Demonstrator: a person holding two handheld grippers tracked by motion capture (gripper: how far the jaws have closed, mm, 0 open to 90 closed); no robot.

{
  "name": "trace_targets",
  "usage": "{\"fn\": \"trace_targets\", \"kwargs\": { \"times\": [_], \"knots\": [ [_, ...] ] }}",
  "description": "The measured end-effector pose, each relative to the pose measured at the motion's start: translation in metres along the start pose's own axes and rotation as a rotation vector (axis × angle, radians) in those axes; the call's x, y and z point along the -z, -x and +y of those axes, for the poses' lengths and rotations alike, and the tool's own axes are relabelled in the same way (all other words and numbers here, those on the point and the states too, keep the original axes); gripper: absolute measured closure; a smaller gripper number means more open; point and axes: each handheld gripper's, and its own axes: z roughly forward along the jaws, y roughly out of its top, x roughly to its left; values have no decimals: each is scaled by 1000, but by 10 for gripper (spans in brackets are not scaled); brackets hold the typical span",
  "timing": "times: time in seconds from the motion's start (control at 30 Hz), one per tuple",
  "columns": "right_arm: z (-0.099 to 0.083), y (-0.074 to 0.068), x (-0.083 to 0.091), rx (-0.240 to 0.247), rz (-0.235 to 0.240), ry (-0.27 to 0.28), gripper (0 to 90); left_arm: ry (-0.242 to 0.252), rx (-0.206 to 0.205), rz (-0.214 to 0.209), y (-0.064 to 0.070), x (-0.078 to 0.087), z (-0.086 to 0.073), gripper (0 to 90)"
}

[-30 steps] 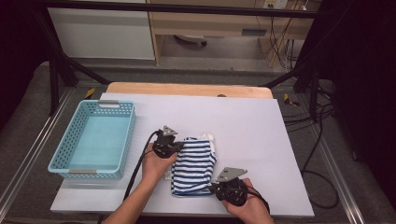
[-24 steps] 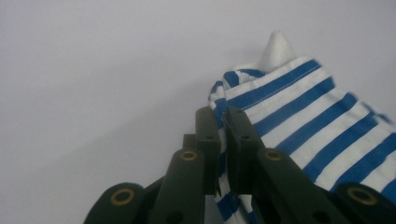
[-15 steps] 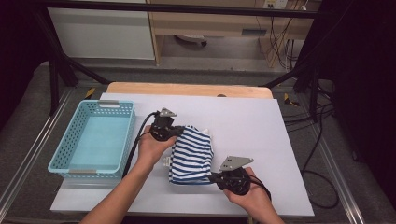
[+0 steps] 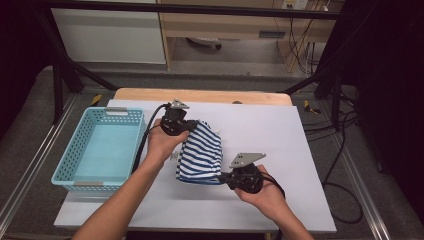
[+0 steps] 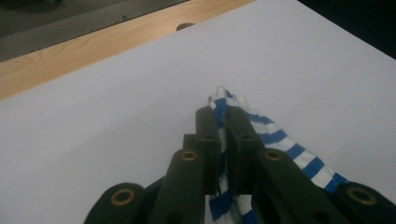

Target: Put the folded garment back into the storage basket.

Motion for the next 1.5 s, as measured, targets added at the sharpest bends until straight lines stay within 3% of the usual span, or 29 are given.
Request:
{"fn": "trace_targets", "kwargs": {
  "times": [0.47, 1.1, 1.5],
  "knots": [
    [31, 7, -5, 16, 28, 27, 866, 30, -28, 26, -12, 21, 27, 847],
    [60, 5, -10, 52, 41, 46, 866, 62, -38, 41, -21, 46, 42, 847],
    [81, 1, -13, 70, 54, 56, 866, 64, -45, 66, -34, 64, 48, 846]
  ]
}}
